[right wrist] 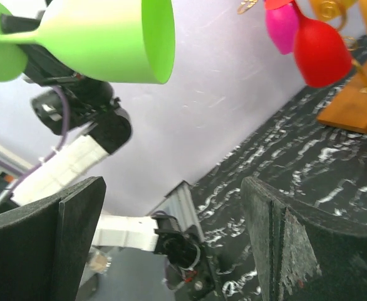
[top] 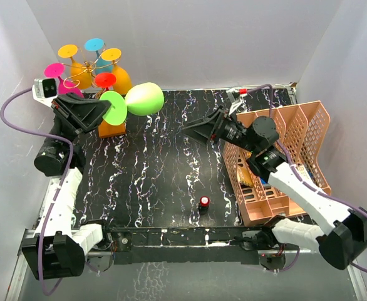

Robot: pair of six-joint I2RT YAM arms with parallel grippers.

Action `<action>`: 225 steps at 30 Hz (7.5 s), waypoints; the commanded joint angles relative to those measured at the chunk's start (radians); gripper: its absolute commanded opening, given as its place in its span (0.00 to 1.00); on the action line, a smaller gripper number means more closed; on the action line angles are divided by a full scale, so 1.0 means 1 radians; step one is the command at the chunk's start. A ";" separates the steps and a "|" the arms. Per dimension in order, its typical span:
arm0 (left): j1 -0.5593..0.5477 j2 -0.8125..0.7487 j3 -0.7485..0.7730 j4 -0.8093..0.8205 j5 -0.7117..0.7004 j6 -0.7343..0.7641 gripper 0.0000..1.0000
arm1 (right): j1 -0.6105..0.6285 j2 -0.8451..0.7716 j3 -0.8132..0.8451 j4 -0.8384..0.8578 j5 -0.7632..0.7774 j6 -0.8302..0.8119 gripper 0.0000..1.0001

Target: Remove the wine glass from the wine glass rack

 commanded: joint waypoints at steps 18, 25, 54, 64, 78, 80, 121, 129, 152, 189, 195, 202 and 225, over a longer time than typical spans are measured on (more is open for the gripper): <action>-0.054 0.050 -0.054 0.342 -0.146 -0.262 0.00 | 0.026 0.493 0.375 0.954 -0.190 0.527 0.81; -0.054 0.073 -0.079 0.345 -0.152 -0.263 0.00 | 0.043 0.525 0.389 1.084 -0.188 0.621 0.53; -0.055 -0.174 -0.034 -0.547 0.070 0.484 0.97 | 0.077 -0.020 0.019 0.175 0.376 0.148 0.08; -0.056 -0.184 0.281 -1.628 -0.171 1.221 0.97 | 0.076 -0.190 -0.058 -0.304 0.504 -0.150 0.08; -0.056 -0.171 0.283 -1.670 -0.202 1.236 0.97 | 0.077 0.112 0.301 -0.837 0.352 -0.622 0.08; -0.056 -0.173 0.287 -1.674 -0.204 1.238 0.97 | 0.078 0.170 0.367 -0.925 0.444 -0.653 0.08; -0.064 -0.155 0.282 -1.675 -0.178 1.225 0.97 | 0.073 0.829 1.014 -1.403 0.626 -0.736 0.30; -0.063 -0.153 0.280 -1.691 -0.185 1.252 0.97 | 0.075 0.619 0.967 -1.326 0.478 -0.722 0.94; -0.064 0.120 0.574 -2.071 -0.529 1.490 0.97 | 0.075 -0.189 0.297 -0.754 0.602 -0.637 0.99; -0.063 0.558 0.894 -1.974 -0.871 1.321 0.68 | 0.075 -0.209 0.230 -0.767 0.668 -0.688 0.99; -0.063 0.584 0.900 -1.981 -0.864 1.291 0.64 | 0.075 -0.207 0.230 -0.767 0.670 -0.690 0.99; -0.065 0.582 0.891 -2.015 -0.879 1.288 0.57 | 0.075 -0.210 0.234 -0.771 0.679 -0.691 0.99; -0.064 0.527 0.838 -2.032 -0.914 1.306 0.35 | 0.075 -0.214 0.215 -0.773 0.687 -0.679 0.99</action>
